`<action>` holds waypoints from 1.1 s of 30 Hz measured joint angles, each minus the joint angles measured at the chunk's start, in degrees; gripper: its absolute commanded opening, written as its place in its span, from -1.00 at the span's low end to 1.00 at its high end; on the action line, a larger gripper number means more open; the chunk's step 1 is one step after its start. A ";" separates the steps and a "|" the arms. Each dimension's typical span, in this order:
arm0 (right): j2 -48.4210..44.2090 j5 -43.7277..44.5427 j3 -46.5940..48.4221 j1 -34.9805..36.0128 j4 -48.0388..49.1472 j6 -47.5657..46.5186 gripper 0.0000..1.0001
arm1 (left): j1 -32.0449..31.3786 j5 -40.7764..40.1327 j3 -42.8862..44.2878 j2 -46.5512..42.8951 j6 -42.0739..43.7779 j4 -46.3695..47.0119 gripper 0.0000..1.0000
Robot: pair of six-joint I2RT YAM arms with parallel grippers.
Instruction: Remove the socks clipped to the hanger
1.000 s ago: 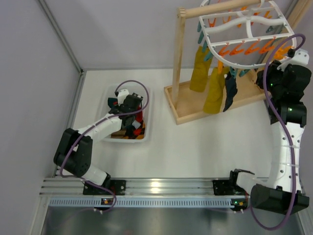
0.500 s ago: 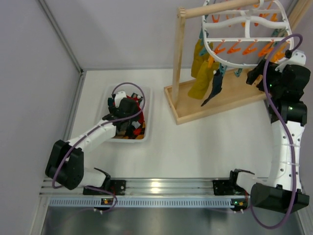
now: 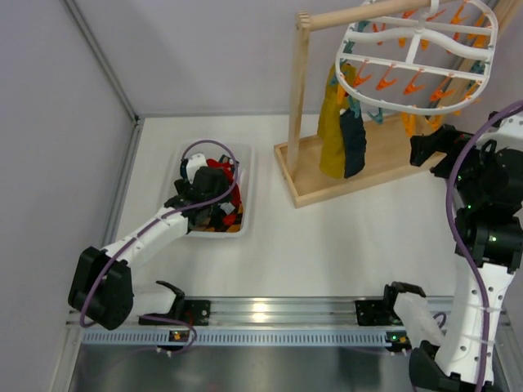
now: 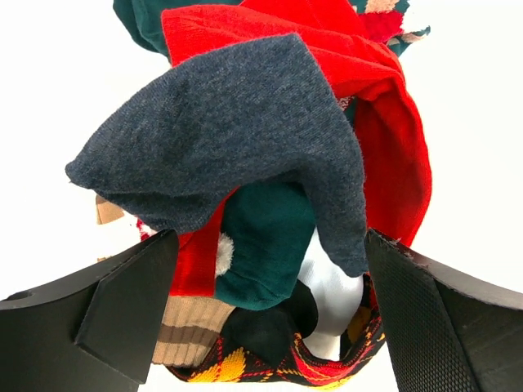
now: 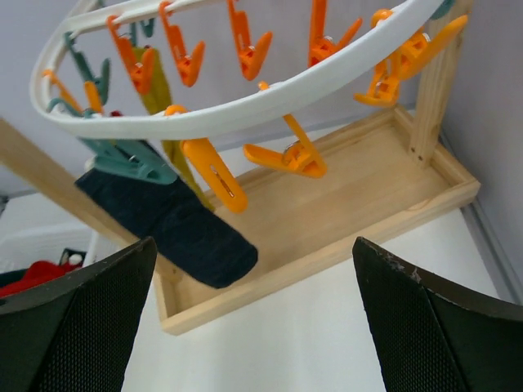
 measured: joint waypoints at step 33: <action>14.32 7.78 -1.27 22.10 10.34 5.44 0.99 | 0.00 2.95 -1.79 -13.46 1.29 -0.90 0.98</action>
